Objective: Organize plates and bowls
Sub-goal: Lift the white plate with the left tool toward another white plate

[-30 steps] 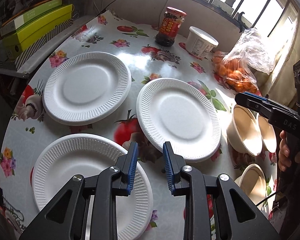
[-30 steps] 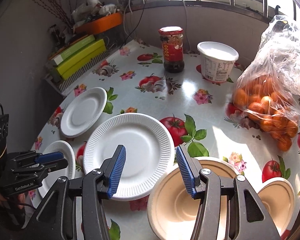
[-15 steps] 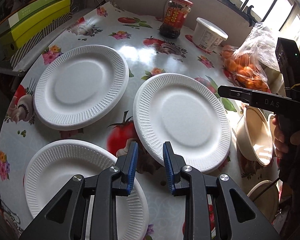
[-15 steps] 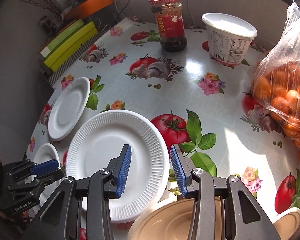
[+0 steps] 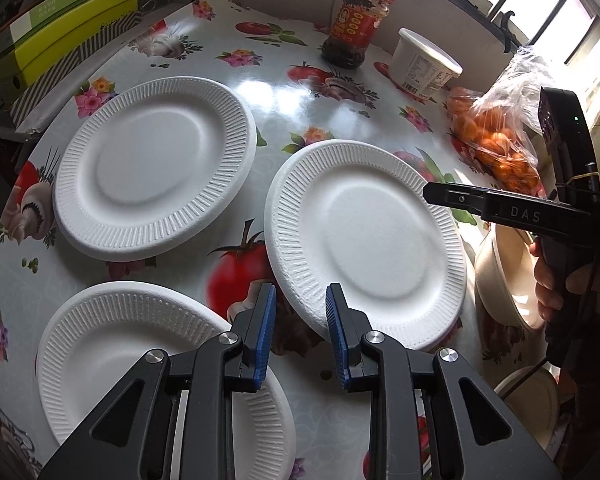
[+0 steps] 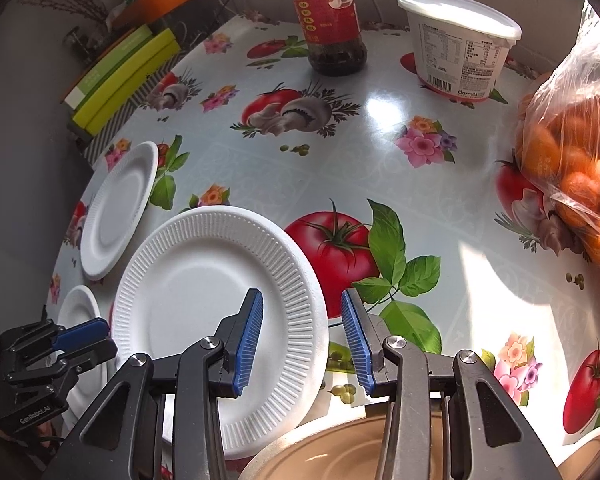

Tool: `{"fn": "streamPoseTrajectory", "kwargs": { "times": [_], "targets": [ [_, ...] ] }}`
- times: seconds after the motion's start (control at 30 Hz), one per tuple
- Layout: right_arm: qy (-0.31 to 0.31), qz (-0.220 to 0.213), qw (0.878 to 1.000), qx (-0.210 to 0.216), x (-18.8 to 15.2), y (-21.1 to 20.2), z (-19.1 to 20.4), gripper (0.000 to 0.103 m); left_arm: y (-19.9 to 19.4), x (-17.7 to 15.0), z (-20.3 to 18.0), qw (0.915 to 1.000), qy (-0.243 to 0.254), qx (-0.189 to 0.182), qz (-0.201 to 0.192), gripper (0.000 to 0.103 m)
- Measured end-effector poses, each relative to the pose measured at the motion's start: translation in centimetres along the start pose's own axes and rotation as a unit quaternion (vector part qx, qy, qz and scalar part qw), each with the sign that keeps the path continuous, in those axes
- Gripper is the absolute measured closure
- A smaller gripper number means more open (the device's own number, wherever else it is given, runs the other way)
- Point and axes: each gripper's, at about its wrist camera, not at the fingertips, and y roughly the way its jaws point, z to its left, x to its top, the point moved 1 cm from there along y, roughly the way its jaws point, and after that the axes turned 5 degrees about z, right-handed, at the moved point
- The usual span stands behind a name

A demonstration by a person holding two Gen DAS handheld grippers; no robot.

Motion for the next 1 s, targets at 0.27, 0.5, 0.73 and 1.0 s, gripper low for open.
{"fn": "streamPoseTrajectory", "kwargs": {
  "times": [0.27,0.5,0.73,1.0],
  "targets": [
    [-0.005,0.004,1.0,-0.007,0.0,0.52,0.31,0.071,0.32,0.08,-0.08,1.0,0.001,-0.005,0.003,0.076],
    [-0.008,0.005,1.0,-0.019,-0.04,0.78,0.41,0.079,0.62,0.27,0.31,0.9998,-0.008,0.011,0.011,0.076],
    [-0.004,0.002,1.0,-0.022,-0.06,0.78,0.37,0.081,0.69,0.33,0.28,0.9999,-0.008,0.003,0.014,0.076],
    [0.009,-0.006,1.0,-0.019,-0.14,0.54,0.3,0.082,0.92,0.43,0.28,0.9998,-0.017,0.001,0.013,0.076]
  ]
}}
